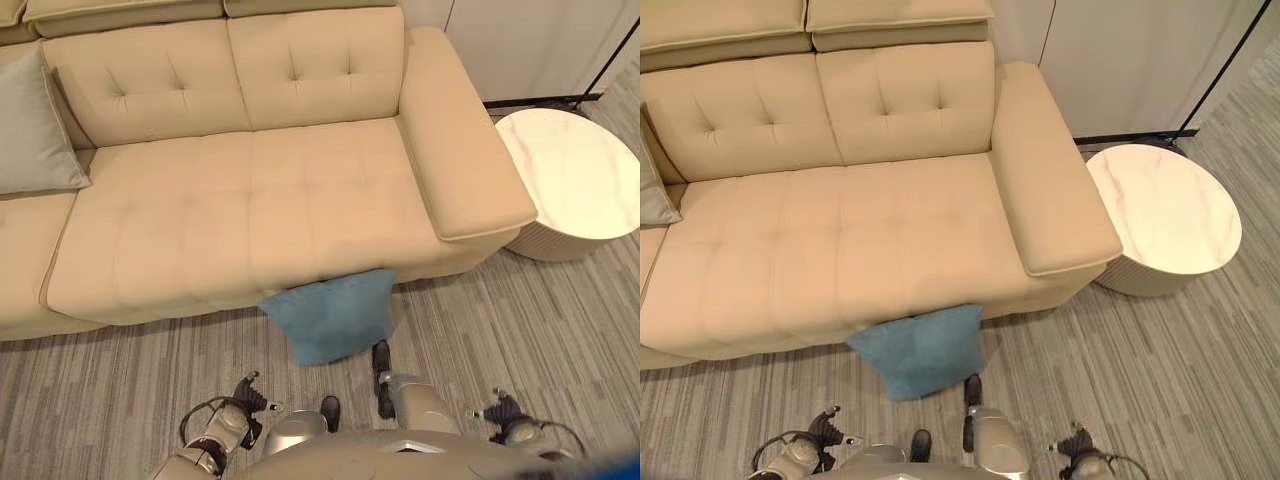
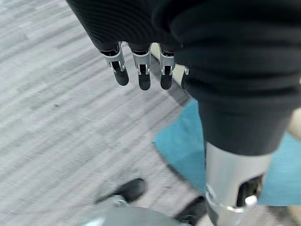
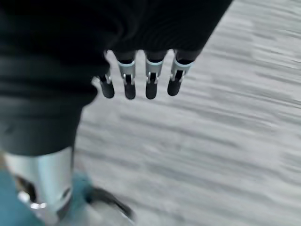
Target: Pick up all the scattered cushions and arrange them neatly on the sofa.
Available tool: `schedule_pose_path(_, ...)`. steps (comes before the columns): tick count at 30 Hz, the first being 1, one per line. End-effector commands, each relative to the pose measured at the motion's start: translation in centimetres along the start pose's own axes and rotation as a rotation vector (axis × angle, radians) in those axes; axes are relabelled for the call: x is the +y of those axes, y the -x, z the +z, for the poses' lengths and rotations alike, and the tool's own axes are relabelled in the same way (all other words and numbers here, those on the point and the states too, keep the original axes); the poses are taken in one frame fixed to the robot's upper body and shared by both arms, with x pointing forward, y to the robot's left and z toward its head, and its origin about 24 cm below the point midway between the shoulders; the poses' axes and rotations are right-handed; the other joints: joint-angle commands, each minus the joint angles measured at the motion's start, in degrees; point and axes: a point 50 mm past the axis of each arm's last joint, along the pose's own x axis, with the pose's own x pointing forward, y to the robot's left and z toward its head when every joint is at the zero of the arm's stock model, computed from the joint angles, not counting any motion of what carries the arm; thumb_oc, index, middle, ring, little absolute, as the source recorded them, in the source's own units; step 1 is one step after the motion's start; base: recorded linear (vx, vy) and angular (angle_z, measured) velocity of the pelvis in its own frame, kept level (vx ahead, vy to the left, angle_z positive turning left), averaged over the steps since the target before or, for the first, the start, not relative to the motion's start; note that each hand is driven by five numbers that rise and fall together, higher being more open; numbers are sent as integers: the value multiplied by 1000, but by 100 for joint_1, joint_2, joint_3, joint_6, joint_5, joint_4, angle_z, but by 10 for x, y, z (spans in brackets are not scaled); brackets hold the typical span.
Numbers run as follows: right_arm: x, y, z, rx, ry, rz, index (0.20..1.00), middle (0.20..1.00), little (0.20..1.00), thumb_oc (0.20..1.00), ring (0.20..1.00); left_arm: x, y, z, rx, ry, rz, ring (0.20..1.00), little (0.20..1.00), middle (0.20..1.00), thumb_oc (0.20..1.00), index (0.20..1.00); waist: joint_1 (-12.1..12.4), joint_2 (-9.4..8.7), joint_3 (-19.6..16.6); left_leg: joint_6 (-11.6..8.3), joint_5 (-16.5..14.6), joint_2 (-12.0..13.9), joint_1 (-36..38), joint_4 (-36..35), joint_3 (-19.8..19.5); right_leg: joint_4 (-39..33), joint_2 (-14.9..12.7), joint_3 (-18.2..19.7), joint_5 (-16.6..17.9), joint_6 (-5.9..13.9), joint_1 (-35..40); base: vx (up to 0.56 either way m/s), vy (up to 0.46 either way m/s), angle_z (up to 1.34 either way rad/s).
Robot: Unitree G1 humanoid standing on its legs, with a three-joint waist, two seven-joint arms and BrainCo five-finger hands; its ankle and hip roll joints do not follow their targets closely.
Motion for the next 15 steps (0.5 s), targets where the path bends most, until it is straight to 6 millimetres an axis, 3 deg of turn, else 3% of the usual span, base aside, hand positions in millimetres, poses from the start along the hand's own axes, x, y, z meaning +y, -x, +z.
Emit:
schedule_pose_path(1,-8,-1,-5,27,-3,-14,1000,1000,1000,1000,1000,12,-2,1,0,0,46,1000,1000,1000,1000,1000,-76,-130,-177,-219,151,-16,-677,-114,17,293,-271,10,-851,775,441,33,-123,52)
schedule_pose_path(4,-14,-3,2,2,-10,-41,1000,1000,1000,1000,1000,13,-4,9,-18,3,50,1000,1000,1000,1000,1000,-97,-135,-142,-294,179,87,-790,-31,156,200,-276,-120,-904,727,533,-46,-92,45)
schedule_pose_path(5,-33,-4,48,-225,-170,-76,1000,1000,1000,1000,1000,15,-3,10,-46,-13,42,1000,1000,1000,1000,1000,-99,-62,-90,-363,254,183,-1051,209,666,155,-380,-420,-955,720,605,-113,8,63)
schedule_pose_path(6,-30,-5,21,-89,-115,-79,1000,1000,1000,1000,1000,14,-3,14,-54,-20,46,1000,1000,1000,1000,1000,-214,-53,-57,-339,277,298,-1093,203,1147,157,-406,-510,-969,729,621,-133,12,85)
schedule_pose_path(7,-30,-5,11,-48,-102,-92,1000,1000,1000,1000,1000,15,-5,23,-80,-21,50,1000,1000,1000,1000,1000,-265,-53,-73,-300,284,370,-1109,192,1422,156,-420,-562,-952,721,604,-73,6,96)
schedule_pose_path(9,-27,-5,8,-40,-66,-48,1000,1000,1000,1000,1000,8,-4,21,-73,-36,23,1000,1000,1000,1000,1000,-315,4,-144,-241,227,413,-961,71,1754,192,-419,-672,-975,747,633,5,60,89)
schedule_pose_path(10,-23,-3,-8,39,-32,-51,1000,1000,1000,1000,1000,8,-3,15,-45,-45,11,1000,1000,1000,1000,1000,-317,16,-175,-229,217,391,-901,1,1701,214,-414,-689,-987,748,658,48,99,25)
schedule_pose_path(15,-15,-2,-12,67,-39,-20,1000,1000,1000,1000,1000,12,-1,-5,26,-34,20,1000,1000,1000,1000,1000,-270,-58,-283,-164,277,307,-602,-430,1625,250,-418,-590,-941,805,665,29,102,-5)
